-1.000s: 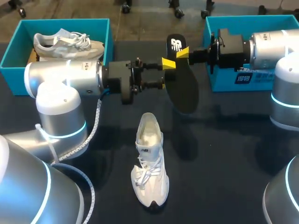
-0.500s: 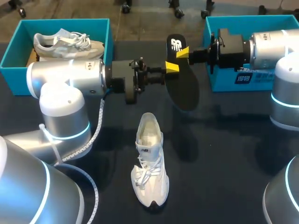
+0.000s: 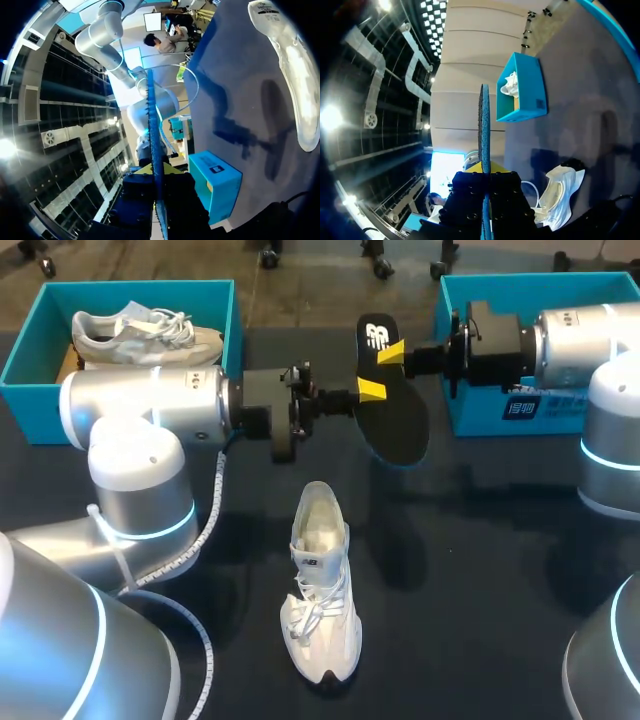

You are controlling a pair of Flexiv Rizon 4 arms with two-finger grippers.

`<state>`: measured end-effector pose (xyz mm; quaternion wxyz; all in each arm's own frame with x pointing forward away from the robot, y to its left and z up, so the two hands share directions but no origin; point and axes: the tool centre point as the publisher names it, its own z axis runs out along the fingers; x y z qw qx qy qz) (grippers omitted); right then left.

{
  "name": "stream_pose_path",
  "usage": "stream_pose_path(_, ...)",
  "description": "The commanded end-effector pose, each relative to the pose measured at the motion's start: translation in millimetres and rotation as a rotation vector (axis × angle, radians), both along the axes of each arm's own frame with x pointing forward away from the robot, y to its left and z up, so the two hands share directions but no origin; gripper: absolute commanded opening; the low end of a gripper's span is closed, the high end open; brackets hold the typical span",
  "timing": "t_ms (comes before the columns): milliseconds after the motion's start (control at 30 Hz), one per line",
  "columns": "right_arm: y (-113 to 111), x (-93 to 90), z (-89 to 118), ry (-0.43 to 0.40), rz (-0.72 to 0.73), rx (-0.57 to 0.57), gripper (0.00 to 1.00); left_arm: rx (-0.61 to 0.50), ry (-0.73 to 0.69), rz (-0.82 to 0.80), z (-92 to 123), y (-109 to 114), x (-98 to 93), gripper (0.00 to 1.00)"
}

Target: Take the shoe out of the shoebox, open the shoe tongue, remove and reinsert the insole, then place the shoe into the shoebox

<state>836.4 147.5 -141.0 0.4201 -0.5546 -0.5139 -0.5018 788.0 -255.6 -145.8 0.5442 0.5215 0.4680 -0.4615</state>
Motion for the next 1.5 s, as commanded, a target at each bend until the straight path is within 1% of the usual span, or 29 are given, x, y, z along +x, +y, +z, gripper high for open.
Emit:
stream_pose_path(33,2.4,0.8,-1.1,-0.001,0.000,0.000,0.00,0.003,-0.003,-0.002,-2.7,-5.2,2.5,0.00)
stream_pose_path(200,2.4,0.8,-1.1,-0.001,0.000,0.000,0.00,0.006,-0.006,-0.002,-3.0,-3.8,3.3,0.00)
stream_pose_path(400,2.2,1.0,-1.0,-0.003,-0.002,0.003,0.00,0.001,-0.010,0.003,1.5,-0.5,4.3,0.00)
stream_pose_path(433,1.8,1.2,-0.8,-0.005,-0.003,0.006,0.15,0.001,-0.012,0.004,2.2,0.1,4.0,0.00)
stream_pose_path(467,0.8,1.4,-0.3,-0.008,-0.008,0.006,0.46,0.002,-0.014,0.006,2.9,0.7,3.9,0.00)
stream_pose_path(500,-0.3,1.5,0.3,-0.014,-0.014,0.011,1.00,0.003,-0.015,0.007,3.7,1.9,3.9,0.00)
stream_pose_path(567,-3.4,0.8,2.2,-0.024,-0.023,0.012,1.00,0.006,-0.015,0.008,4.6,5.6,4.2,0.00)
stream_pose_path(667,-10.0,-2.3,5.3,-0.043,-0.041,0.014,1.00,0.021,0.029,0.013,2.7,15.7,6.0,0.00)
stream_pose_path(800,-23.3,-9.4,7.7,-0.056,-0.067,0.001,1.00,0.040,0.139,0.011,1.3,30.2,9.2,0.00)
stream_pose_path(867,-28.7,-12.3,8.6,-0.058,-0.073,-0.004,1.00,0.046,0.168,0.008,1.1,37.7,10.5,0.00)
stream_pose_path(967,-34.6,-15.1,10.2,-0.055,-0.082,-0.018,1.00,0.043,0.265,-0.012,1.8,47.3,13.2,0.00)
stream_pose_path(1067,-41.4,-16.7,11.7,-0.052,-0.090,-0.030,1.00,0.039,0.492,-0.061,1.0,54.7,22.2,0.00)
stream_pose_path(1133,-44.9,-17.0,12.9,-0.053,-0.095,-0.033,1.00,0.041,0.694,-0.120,-1.3,56.6,30.6,0.00)
stream_pose_path(1167,-44.9,-17.0,12.9,-0.053,-0.095,-0.033,1.00,0.054,0.762,-0.127,-2.7,56.6,34.7,0.00)
stream_pose_path(1200,-44.9,-17.0,12.9,-0.053,-0.095,-0.033,1.00,0.060,0.730,-0.122,-1.9,57.2,36.4,0.00)
stream_pose_path(1500,-44.9,-17.0,12.9,-0.053,-0.095,-0.033,1.00,0.060,0.730,-0.122,-1.9,57.2,36.4,0.00)
